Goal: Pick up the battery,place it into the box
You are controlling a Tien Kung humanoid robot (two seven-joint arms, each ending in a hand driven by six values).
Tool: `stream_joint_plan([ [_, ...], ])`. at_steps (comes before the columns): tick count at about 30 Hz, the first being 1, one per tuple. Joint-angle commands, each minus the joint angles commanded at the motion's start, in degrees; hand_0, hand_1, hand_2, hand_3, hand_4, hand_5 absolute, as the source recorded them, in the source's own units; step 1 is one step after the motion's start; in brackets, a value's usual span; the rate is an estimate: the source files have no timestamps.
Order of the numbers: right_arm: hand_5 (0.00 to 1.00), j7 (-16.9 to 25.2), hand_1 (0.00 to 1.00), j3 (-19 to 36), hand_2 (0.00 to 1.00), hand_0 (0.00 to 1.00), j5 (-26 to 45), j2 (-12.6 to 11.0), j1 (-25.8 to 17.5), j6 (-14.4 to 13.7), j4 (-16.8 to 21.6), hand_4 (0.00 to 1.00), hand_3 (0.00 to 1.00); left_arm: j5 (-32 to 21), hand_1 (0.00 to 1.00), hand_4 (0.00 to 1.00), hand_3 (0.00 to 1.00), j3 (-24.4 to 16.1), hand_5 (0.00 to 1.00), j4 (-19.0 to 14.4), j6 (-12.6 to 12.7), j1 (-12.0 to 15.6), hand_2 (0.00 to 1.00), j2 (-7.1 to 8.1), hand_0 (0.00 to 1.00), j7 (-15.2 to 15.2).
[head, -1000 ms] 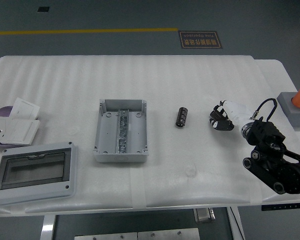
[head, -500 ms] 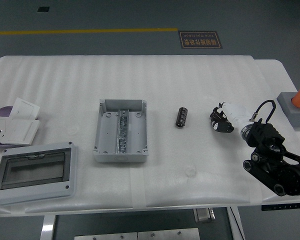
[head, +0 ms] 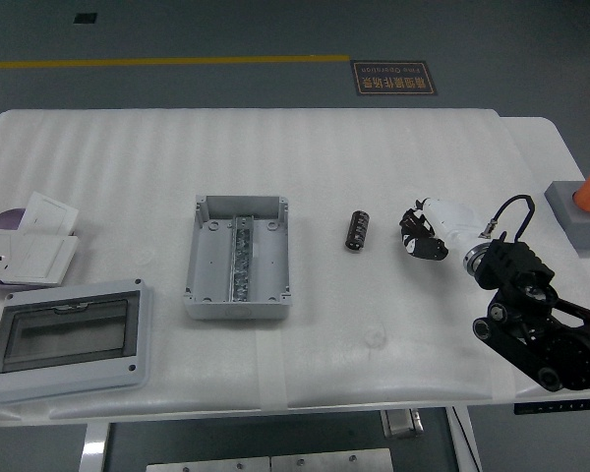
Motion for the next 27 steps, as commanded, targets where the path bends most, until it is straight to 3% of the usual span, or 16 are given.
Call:
stream_joint_plan([
  [7,0.002,0.6,0.466,-0.6,0.395,0.284,2.4,1.0,0.1,-1.6,7.7,0.225,0.477,0.3,0.666,0.587,0.583,-0.4,0.416,0.0,0.0,0.0,0.601,-0.02,0.658,0.1],
  [11,0.002,1.8,0.466,-2.2,0.395,0.284,5.7,2.8,1.1,-3.7,12.2,0.225,0.477,0.8,0.666,0.587,0.583,-0.8,0.416,0.0,0.0,0.0,0.601,-0.03,0.658,0.3],
  [19,0.002,5.6,0.47,-8.6,0.388,0.293,12.8,5.3,4.1,-9.0,16.4,0.222,0.472,2.1,0.665,0.582,0.584,-2.3,0.459,0.0,0.0,0.1,0.604,0.09,0.654,0.6],
  [23,0.002,7.3,0.47,-12.4,0.388,0.293,16.9,6.6,5.4,-7.7,15.5,0.222,0.472,2.7,0.665,0.582,0.584,-2.9,0.459,0.0,0.0,0.0,0.604,0.17,0.654,0.9],
  [24,0.002,7.7,0.512,-13.1,0.552,0.367,17.9,6.8,5.6,-7.0,15.1,0.44,0.673,2.7,0.665,0.574,0.585,-2.9,0.471,0.0,-0.1,0.0,0.604,0.16,0.653,0.9],
  [27,0.002,8.8,0.512,-14.8,0.552,0.367,21.2,7.3,6.2,-5.2,14.2,0.44,0.673,2.8,0.665,0.574,0.585,-2.9,0.471,0.0,-0.1,0.0,0.604,0.14,0.653,1.0],
])
